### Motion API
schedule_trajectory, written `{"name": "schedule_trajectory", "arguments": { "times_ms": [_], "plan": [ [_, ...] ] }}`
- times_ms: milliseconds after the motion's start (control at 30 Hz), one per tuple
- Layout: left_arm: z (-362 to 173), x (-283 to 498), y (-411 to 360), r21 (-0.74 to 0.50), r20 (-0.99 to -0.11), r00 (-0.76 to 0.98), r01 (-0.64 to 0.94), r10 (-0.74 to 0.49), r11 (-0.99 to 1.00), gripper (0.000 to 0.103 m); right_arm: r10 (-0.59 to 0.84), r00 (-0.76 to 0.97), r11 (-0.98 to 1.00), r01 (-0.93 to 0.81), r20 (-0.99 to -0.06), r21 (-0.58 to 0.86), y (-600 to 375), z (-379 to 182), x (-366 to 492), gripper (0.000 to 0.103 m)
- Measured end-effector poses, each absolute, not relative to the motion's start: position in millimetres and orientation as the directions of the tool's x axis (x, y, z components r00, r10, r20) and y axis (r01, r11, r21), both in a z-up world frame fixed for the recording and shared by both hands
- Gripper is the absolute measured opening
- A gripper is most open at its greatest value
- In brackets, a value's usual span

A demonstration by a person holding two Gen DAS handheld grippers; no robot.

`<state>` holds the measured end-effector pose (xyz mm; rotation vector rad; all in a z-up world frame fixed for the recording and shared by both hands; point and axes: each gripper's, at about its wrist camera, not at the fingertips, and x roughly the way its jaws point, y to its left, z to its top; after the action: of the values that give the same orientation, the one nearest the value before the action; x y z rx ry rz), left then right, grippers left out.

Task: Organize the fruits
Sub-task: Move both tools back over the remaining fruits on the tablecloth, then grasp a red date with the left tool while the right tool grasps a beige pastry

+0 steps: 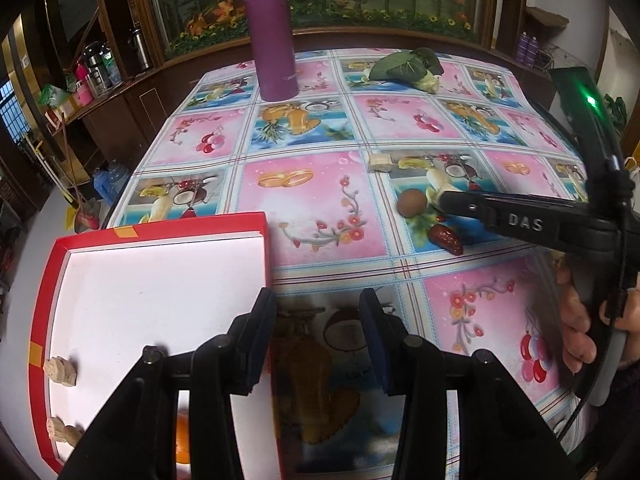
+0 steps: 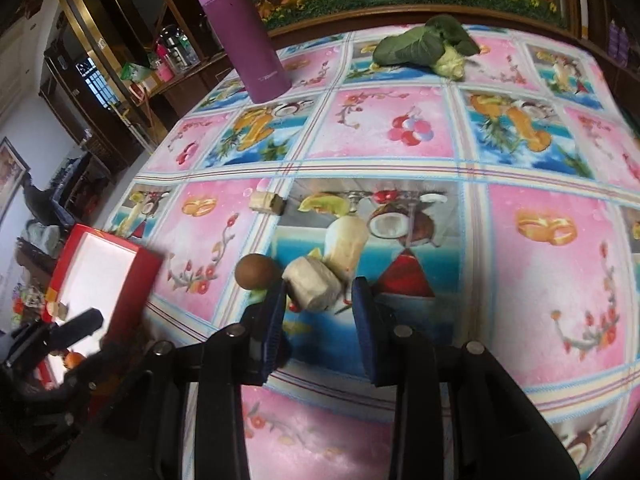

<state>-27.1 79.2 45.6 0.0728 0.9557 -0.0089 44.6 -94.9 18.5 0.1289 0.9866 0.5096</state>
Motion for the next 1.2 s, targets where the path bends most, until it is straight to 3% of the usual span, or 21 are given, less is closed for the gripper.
{"name": "schedule_trajectory", "arguments": {
  "times_ms": [233, 267, 300, 533, 767, 1033, 1133, 1200],
  "plan": [
    [43, -18, 69, 0.056, -0.83, 0.558, 0.043, 0.022, 0.998, 0.043, 0.508, 0.423, 0.847, -0.405, -0.75, 0.345, -90, 18, 44, 0.035],
    [42, -16, 67, 0.052, -0.832, 0.555, 0.045, 0.018, 0.998, 0.043, 0.504, 0.425, 0.849, -0.404, -0.752, 0.341, -91, 17, 44, 0.027],
    [42, -14, 64, 0.05, -0.834, 0.552, 0.047, 0.016, 0.998, 0.043, 0.509, 0.42, 0.847, -0.403, -0.752, 0.348, -93, 17, 45, 0.026],
    [39, 4, 35, 0.027, -0.838, 0.546, 0.065, -0.013, 0.998, 0.043, 0.535, 0.405, 0.84, -0.349, -0.742, 0.415, -125, 16, 57, 0.026],
    [23, 26, 8, -0.073, -0.848, 0.522, 0.058, -0.092, 0.996, 0.043, 0.544, 0.4, 0.838, -0.303, -0.738, 0.454, -143, 15, 66, 0.027],
    [14, 38, 5, -0.083, -0.837, 0.54, 0.034, -0.088, 0.996, 0.041, 0.561, 0.385, 0.827, -0.299, -0.733, 0.477, -149, 14, 69, 0.027],
    [15, 38, 7, -0.075, -0.834, 0.545, 0.035, -0.082, 0.997, 0.025, 0.559, 0.385, 0.828, -0.297, -0.734, 0.475, -149, 14, 69, 0.027],
    [14, 37, 8, -0.074, -0.834, 0.545, 0.044, -0.087, 0.996, 0.023, 0.552, 0.389, 0.833, -0.299, -0.738, 0.465, -148, 14, 68, 0.026]
  ]
}}
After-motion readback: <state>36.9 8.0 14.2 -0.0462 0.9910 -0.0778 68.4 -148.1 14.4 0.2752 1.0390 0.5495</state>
